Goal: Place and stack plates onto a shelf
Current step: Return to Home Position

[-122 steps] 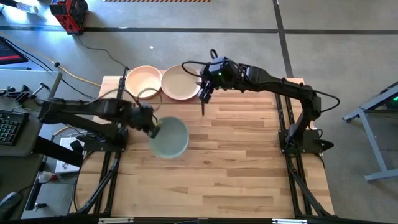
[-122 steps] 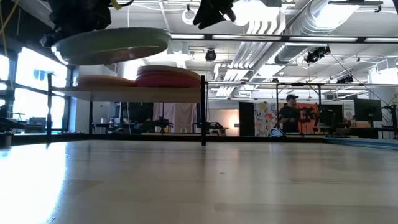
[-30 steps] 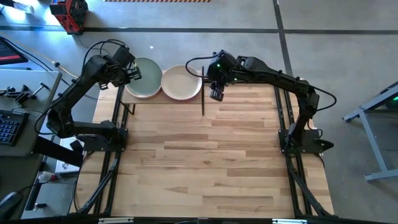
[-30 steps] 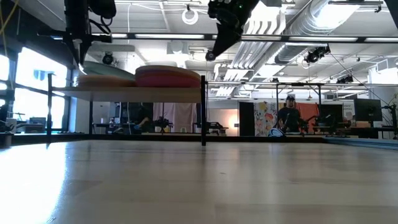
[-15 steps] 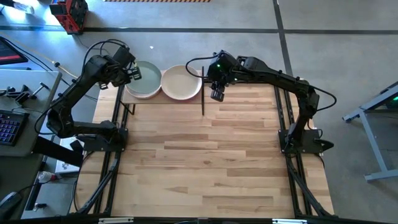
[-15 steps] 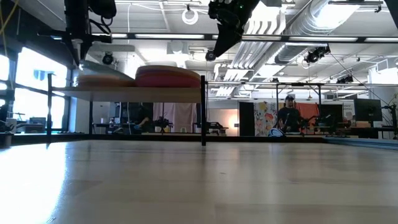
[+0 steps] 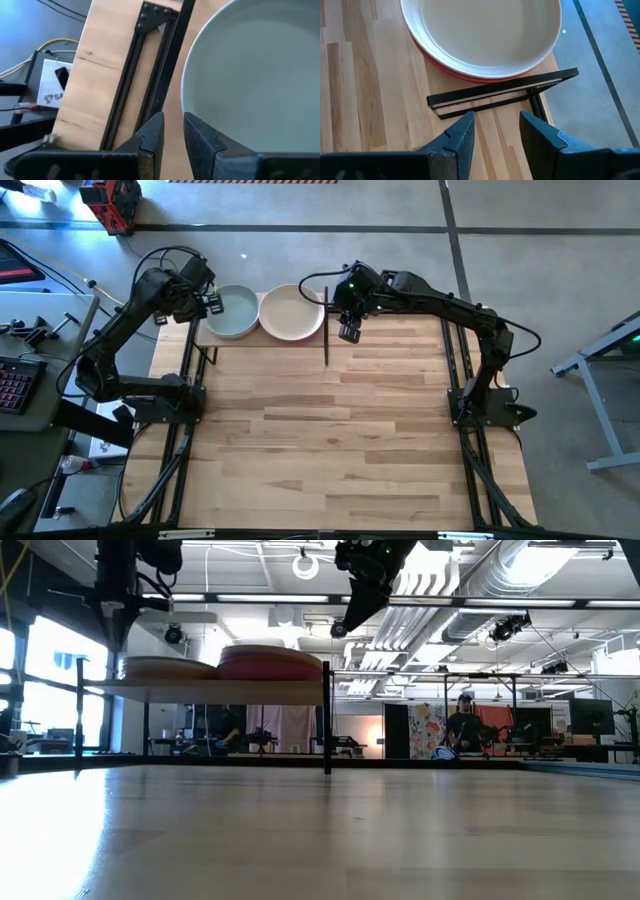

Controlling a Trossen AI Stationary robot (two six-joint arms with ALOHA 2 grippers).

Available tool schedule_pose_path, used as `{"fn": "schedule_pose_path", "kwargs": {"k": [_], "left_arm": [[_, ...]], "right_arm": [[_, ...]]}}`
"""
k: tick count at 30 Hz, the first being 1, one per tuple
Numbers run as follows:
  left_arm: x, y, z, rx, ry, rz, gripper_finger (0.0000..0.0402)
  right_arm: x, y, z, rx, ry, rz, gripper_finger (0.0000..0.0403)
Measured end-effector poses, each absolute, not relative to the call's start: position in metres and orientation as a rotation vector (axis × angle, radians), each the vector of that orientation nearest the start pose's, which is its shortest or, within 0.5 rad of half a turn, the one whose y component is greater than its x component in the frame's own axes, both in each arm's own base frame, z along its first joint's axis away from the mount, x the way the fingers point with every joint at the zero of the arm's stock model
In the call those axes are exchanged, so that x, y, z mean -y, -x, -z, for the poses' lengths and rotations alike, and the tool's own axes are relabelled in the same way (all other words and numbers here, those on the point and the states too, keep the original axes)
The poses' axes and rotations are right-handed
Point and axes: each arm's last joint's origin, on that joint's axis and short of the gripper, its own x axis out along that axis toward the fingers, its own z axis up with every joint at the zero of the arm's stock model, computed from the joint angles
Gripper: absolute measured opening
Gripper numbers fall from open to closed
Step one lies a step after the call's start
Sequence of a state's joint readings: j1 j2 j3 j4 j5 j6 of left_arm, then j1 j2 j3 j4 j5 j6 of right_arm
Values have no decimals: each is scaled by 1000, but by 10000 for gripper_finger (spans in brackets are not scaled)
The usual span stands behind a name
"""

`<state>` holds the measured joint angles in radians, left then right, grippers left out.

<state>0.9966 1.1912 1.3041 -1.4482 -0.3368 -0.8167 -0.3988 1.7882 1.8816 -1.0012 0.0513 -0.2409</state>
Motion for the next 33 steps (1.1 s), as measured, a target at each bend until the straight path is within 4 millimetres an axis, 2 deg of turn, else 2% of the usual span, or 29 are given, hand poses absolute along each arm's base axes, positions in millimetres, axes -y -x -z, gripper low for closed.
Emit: {"fn": "schedule_pose_path", "kwargs": {"k": [7,11,15,19,22,27,30,33], "left_arm": [[-157,-94,-343,-872,1064,-1532,63],[-150,-100,-345,-893,1028,-1461,63],[-137,-114,-351,-842,938,-1375,63],[-124,-135,-360,-761,782,-1244,62],[-114,-154,-365,-726,646,-1098,62],[-89,-181,-373,-714,410,-827,62],[-74,-184,-373,-745,351,-738,62],[-60,-178,-370,-765,311,-649,62]], "right_arm": [[147,-345,-368,-946,63,306,133],[146,-343,-366,-964,54,303,133],[146,-337,-363,-1022,20,272,133],[153,-330,-358,-1031,-123,213,133],[159,-324,-340,-1060,-234,248,133],[153,-314,-286,-1132,-435,347,133],[137,-314,-268,-1111,-536,348,133],[120,-319,-265,-1056,-582,335,133]]}}
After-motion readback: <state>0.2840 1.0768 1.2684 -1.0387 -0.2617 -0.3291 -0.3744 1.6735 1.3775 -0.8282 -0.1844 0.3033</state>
